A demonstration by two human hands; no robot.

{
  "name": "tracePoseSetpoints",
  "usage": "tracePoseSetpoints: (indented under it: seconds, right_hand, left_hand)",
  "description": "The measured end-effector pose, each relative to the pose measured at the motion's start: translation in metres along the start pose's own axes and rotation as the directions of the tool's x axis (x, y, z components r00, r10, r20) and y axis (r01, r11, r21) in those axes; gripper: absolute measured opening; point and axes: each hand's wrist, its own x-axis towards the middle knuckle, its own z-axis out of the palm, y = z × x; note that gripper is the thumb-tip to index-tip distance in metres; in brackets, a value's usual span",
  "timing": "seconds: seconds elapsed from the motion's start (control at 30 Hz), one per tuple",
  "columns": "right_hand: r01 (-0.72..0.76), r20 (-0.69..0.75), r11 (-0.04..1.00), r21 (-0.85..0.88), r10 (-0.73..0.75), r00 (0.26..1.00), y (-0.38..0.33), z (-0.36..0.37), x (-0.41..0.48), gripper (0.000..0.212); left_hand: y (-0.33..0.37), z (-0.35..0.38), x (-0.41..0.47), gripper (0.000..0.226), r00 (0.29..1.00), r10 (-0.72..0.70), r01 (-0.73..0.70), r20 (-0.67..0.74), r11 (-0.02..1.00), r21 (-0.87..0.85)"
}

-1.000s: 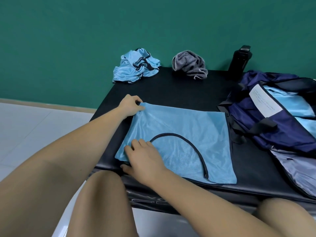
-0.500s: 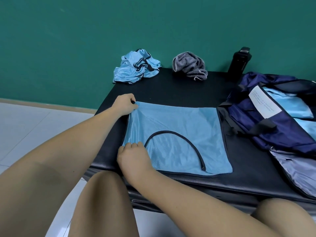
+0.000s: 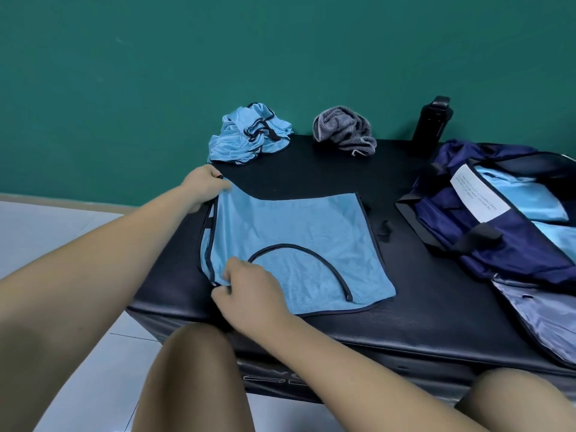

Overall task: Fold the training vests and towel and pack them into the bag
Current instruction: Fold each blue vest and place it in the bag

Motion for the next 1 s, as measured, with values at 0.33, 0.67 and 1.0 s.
tracePoseSetpoints:
  seconds: [0.33, 0.67, 1.0]
  right_hand:
    - [-0.214, -0.104, 0.906, 0.365, 0.268, 0.958, 0.051, -0.097, -0.035, 0.025]
    - [-0.331, -0.112, 0.834, 0.441, 0.417, 0.902, 0.12, -0.143, -0.067, 0.034]
    - [-0.448, -0.053, 0.799, 0.401, 0.509, 0.859, 0.162, -0.156, -0.081, 0.021]
  left_hand:
    - [0.112, 0.055, -0.007, 0.023, 0.985, 0.018, 0.026, 0.173, 0.968, -0.25]
    - [0.18, 0.146, -0.011, 0.024, 0.968, 0.034, 0.033, 0.249, 0.965, -0.259]
    - [0.191, 0.212, -0.004, 0.032, 0.95, 0.013, 0.072, 0.313, 0.963, -0.26]
